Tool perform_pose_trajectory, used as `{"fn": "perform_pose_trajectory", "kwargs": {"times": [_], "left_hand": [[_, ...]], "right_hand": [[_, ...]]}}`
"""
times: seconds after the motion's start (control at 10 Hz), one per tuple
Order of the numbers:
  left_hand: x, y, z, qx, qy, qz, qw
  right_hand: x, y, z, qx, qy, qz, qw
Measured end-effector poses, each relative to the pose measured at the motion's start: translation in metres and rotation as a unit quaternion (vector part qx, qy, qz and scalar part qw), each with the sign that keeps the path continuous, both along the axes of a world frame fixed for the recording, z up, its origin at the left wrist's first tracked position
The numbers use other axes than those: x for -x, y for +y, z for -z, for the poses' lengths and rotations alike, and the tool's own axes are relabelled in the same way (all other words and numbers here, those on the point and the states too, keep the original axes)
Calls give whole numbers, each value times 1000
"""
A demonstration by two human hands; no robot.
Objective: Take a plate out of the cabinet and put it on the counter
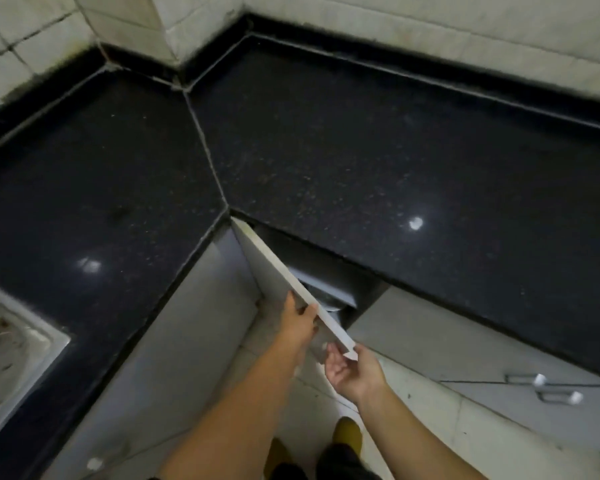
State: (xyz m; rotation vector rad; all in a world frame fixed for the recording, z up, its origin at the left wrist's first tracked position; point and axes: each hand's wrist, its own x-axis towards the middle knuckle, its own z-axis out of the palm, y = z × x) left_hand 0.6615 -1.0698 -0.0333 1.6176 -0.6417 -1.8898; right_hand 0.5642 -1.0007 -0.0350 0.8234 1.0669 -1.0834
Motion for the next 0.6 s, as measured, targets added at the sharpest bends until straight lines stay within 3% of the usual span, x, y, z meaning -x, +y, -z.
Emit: {"fn": "perform_pose_trajectory", "kwargs": {"times": [0.3,0.5,0.6], "left_hand": [[84,-49,-8,-34,34,-140,989],[81,-67,-22,-12,81,-91,992],[65,-56,-31,-28,39,-26,999]], "right_hand": [[69,-71,11,43,75,-21,996],[77,-66,4,95,121,-17,988],[75,-43,-7,101,137,-33,985]]}}
